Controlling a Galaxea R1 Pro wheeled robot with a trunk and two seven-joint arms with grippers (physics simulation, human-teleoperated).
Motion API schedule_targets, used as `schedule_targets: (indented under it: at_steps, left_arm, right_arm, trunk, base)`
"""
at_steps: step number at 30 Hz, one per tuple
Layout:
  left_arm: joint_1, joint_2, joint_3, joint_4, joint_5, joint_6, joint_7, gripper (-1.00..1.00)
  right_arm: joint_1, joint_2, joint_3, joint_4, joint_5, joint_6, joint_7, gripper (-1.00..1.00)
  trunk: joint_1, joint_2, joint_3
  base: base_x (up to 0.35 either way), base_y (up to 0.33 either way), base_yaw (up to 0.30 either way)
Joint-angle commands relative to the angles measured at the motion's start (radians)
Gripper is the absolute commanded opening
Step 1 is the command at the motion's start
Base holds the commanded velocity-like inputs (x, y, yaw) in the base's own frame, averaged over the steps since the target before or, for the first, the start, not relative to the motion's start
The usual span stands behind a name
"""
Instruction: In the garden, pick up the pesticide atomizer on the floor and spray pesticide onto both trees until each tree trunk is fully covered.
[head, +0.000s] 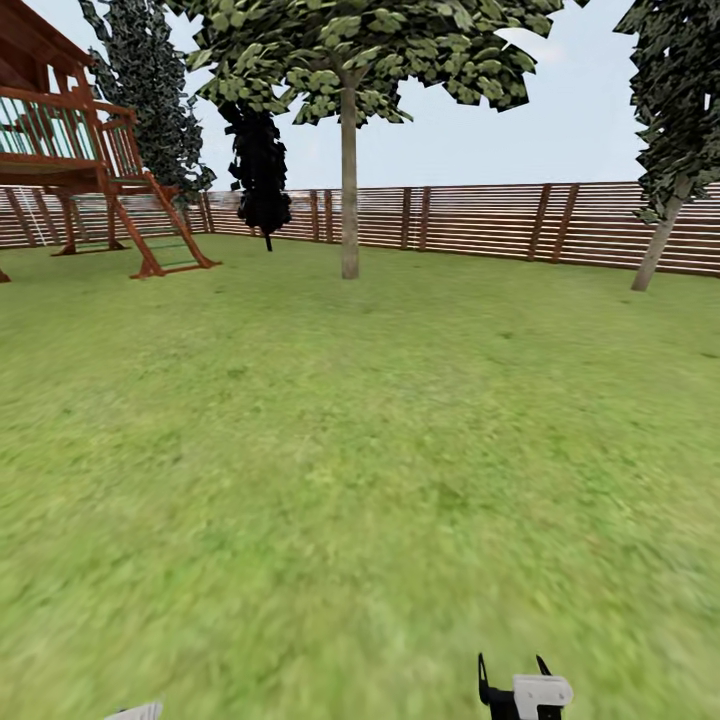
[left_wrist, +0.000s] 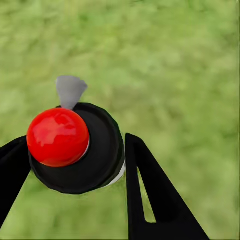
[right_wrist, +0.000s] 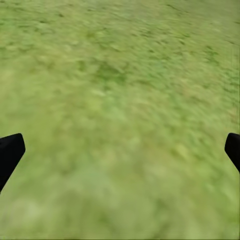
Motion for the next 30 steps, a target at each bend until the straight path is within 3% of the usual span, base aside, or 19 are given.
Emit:
schedule_targets:
  at_steps: [1, 30]
  left_arm:
    - [0.0, 0.0, 0.0, 0.0, 0.0, 0.0, 0.0, -1.0]
    - [0.001, 0.0, 0.0, 0.0, -0.001, 0.0, 0.0, -1.0]
  right_arm:
    - [0.0, 0.0, 0.0, 0.0, 0.0, 0.0, 0.0, 1.0]
    - [-0.001, -0.003, 0.0, 0.0, 0.0, 0.002, 0.001, 1.0]
  trunk:
    - [0.0, 0.0, 0.0]
    - [0.0, 0.0, 0.0]
  base:
    - [0.332, 0.0, 0.0]
    - [0.332, 0.0, 0.0]
